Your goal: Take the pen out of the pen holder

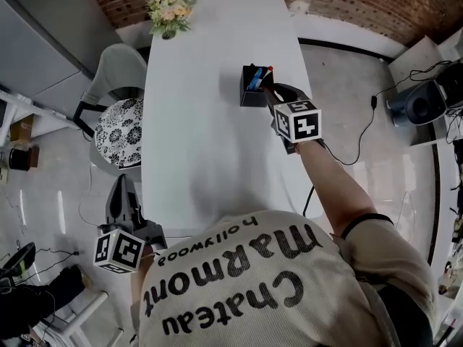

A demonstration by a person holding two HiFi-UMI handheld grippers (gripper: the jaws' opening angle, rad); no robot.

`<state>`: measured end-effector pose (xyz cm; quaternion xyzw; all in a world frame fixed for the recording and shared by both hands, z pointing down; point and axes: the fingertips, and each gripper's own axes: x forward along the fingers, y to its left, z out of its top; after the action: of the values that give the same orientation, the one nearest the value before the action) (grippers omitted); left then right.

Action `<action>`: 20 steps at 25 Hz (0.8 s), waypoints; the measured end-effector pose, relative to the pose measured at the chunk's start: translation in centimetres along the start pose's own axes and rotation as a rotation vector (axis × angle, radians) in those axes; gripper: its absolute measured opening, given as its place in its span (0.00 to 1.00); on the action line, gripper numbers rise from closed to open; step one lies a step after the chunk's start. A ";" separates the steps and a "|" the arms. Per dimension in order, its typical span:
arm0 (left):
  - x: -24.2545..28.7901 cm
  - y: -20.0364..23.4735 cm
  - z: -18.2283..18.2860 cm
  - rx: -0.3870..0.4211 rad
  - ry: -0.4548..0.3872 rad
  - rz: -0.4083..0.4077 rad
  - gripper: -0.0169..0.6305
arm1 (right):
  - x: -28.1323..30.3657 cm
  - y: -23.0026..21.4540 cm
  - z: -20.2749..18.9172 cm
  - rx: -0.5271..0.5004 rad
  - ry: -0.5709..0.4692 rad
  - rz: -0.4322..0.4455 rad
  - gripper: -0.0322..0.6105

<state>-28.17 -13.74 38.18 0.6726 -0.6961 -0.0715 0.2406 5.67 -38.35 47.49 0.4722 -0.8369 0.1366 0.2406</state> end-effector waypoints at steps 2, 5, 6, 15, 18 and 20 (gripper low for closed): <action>0.1 -0.1 -0.1 0.001 0.003 -0.001 0.03 | 0.2 0.0 -0.1 0.000 0.002 -0.002 0.20; 0.1 -0.2 0.0 0.005 0.001 -0.004 0.03 | 0.3 -0.1 -0.1 -0.010 0.004 -0.007 0.20; 0.0 -0.2 0.0 0.005 -0.003 -0.006 0.03 | 0.3 -0.1 -0.1 -0.022 0.008 -0.010 0.20; -0.6 -0.1 0.0 0.006 -0.006 -0.001 0.03 | 0.6 0.2 -0.9 -0.092 0.053 -0.040 0.19; -0.9 -0.1 0.0 0.006 -0.003 0.010 0.03 | 0.7 0.0 -0.9 -0.064 0.060 -0.038 0.19; -1.1 0.1 0.1 0.004 -0.008 0.012 0.03 | 0.8 0.0 -0.8 -0.039 0.069 -0.032 0.19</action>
<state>-28.33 -12.71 37.88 0.6685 -0.7014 -0.0711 0.2369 5.53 -38.54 48.57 0.4758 -0.8229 0.1327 0.2808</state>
